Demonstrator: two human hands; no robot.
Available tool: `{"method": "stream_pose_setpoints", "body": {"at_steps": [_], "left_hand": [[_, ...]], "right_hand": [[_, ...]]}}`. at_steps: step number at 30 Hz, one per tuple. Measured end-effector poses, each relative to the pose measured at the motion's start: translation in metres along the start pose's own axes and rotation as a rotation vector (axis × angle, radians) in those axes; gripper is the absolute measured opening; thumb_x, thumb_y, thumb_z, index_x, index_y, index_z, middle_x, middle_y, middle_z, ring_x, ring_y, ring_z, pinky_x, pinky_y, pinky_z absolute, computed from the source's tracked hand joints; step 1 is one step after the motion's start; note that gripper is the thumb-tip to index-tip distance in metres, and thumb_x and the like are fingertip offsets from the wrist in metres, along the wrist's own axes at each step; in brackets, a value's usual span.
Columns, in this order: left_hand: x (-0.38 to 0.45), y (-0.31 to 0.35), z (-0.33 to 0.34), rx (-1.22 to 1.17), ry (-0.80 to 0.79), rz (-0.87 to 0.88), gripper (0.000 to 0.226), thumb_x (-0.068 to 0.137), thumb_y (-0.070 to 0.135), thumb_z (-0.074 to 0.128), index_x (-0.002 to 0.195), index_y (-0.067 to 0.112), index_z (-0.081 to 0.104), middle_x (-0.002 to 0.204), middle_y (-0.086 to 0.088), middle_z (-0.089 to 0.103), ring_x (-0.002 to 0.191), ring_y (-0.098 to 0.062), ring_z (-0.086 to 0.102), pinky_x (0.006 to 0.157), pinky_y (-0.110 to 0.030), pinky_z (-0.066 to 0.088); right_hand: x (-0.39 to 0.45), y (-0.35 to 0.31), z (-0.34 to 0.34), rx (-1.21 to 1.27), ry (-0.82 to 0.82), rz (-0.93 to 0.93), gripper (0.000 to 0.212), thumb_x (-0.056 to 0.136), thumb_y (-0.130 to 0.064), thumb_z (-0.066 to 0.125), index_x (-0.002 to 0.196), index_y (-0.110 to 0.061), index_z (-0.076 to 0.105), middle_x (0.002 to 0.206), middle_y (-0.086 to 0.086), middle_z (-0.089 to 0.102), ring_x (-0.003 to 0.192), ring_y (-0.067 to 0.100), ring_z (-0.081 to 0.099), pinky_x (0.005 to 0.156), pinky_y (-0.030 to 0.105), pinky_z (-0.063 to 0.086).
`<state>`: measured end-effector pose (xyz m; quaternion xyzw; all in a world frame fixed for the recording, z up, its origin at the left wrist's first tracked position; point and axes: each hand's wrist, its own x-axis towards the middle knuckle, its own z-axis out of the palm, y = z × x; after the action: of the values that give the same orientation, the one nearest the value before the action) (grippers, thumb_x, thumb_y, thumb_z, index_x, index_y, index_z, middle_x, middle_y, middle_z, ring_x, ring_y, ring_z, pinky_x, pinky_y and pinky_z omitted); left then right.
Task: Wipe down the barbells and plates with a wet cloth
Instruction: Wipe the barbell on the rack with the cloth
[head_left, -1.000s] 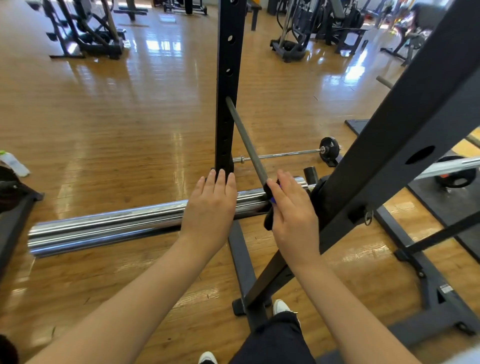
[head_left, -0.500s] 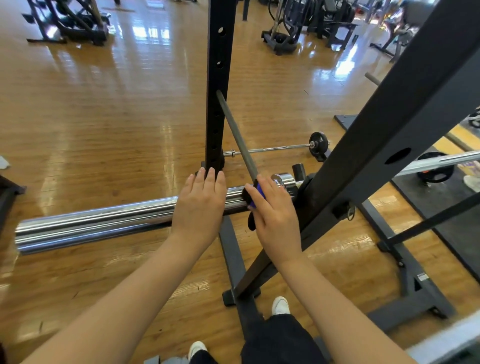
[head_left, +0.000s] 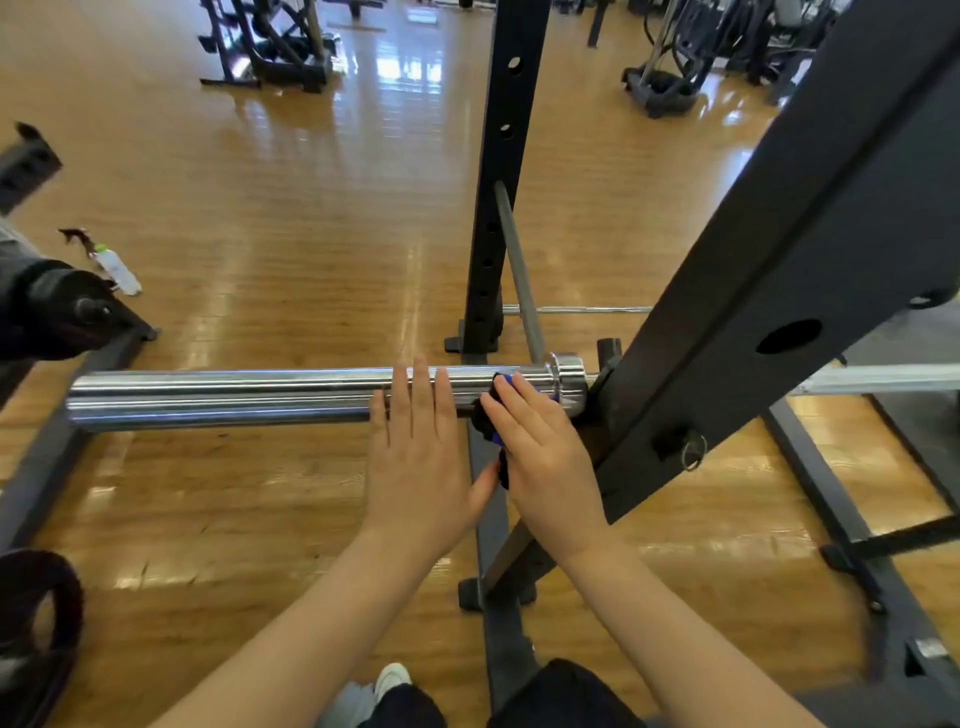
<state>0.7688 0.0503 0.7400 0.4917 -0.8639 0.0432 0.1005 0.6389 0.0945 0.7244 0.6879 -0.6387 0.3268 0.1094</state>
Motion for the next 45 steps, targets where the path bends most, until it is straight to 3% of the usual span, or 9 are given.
{"method": "stream_pose_setpoints", "body": {"at_steps": [6,15,20,24,28,35,37,40,45], "left_hand": [[-0.024,0.038,-0.004,-0.011,0.021,-0.038,0.074,0.085,0.046,0.033,0.136,-0.008,0.040,0.144,-0.027,0.037,0.133,-0.040,0.037,0.110,-0.052,0.026],[-0.067,0.116,-0.006,-0.039,-0.176,-0.133,0.079,0.084,0.048,0.032,0.141,-0.007,0.026,0.146,-0.027,0.033,0.137,-0.035,0.026,0.112,-0.040,0.010],[-0.062,0.193,-0.024,-0.063,-0.408,-0.020,0.070,0.085,0.044,0.034,0.131,-0.005,0.051,0.140,-0.022,0.041,0.127,-0.034,0.048,0.106,-0.043,0.036],[-0.025,0.247,-0.051,-0.112,-0.434,0.182,0.062,0.100,0.040,0.025,0.150,0.004,0.016,0.157,-0.012,0.005,0.146,-0.025,0.010,0.116,-0.034,0.006],[0.016,0.270,-0.056,-0.128,-0.311,0.236,0.066,0.082,0.042,0.031,0.124,-0.001,0.058,0.133,-0.018,0.054,0.123,-0.029,0.053,0.100,-0.041,0.041],[0.062,0.288,-0.046,-0.103,-0.324,0.347,0.071,0.085,0.048,0.029,0.126,-0.004,0.056,0.132,-0.021,0.054,0.124,-0.033,0.052,0.102,-0.045,0.036],[0.068,0.292,-0.044,-0.098,-0.283,0.348,0.070,0.089,0.048,0.026,0.132,-0.003,0.050,0.140,-0.021,0.046,0.130,-0.033,0.044,0.107,-0.042,0.027],[0.079,0.299,-0.039,-0.043,-0.297,0.443,0.069,0.099,0.048,0.019,0.150,0.003,0.005,0.158,-0.015,0.001,0.146,-0.028,0.000,0.114,-0.036,-0.006],[0.093,0.317,-0.034,-0.065,-0.259,0.450,0.069,0.100,0.048,0.014,0.150,0.005,-0.005,0.158,-0.013,-0.009,0.145,-0.026,-0.011,0.116,-0.038,-0.007]], "right_hand": [[-0.016,0.001,-0.021,0.015,0.009,0.000,0.038,0.088,-0.010,0.043,0.120,-0.002,0.063,0.125,0.015,0.061,0.119,0.028,0.056,0.102,0.040,0.043],[-0.070,0.047,-0.068,0.012,-0.216,-0.155,0.042,0.080,-0.015,0.047,0.117,-0.009,0.065,0.120,0.008,0.065,0.114,0.022,0.060,0.093,0.036,0.052],[-0.105,0.104,-0.117,0.006,-0.269,-0.106,0.046,0.074,-0.012,0.059,0.120,-0.012,0.063,0.122,0.006,0.064,0.115,0.020,0.059,0.092,0.035,0.049],[-0.116,0.146,-0.157,0.055,-0.178,0.058,0.046,0.075,-0.005,0.061,0.120,-0.007,0.063,0.127,0.009,0.061,0.121,0.021,0.054,0.096,0.036,0.049],[-0.085,0.182,-0.182,0.002,-0.016,0.191,0.042,0.084,-0.010,0.042,0.120,-0.002,0.062,0.126,0.013,0.060,0.121,0.024,0.052,0.104,0.032,0.039],[-0.075,0.220,-0.188,-0.167,-0.026,0.276,0.039,0.088,-0.012,0.042,0.119,-0.001,0.063,0.123,0.014,0.062,0.117,0.027,0.057,0.106,0.030,0.034],[-0.074,0.221,-0.188,-0.181,-0.056,0.301,0.041,0.086,-0.012,0.041,0.119,-0.002,0.063,0.123,0.013,0.062,0.117,0.026,0.057,0.106,0.027,0.031],[-0.072,0.227,-0.189,-0.218,-0.115,0.302,0.042,0.085,-0.014,0.043,0.122,-0.003,0.061,0.123,0.011,0.063,0.117,0.024,0.057,0.104,0.029,0.036],[-0.068,0.253,-0.196,-0.212,-0.141,0.314,0.046,0.076,0.002,0.071,0.121,0.001,0.061,0.122,0.014,0.063,0.116,0.027,0.058,0.096,0.042,0.049]]}}
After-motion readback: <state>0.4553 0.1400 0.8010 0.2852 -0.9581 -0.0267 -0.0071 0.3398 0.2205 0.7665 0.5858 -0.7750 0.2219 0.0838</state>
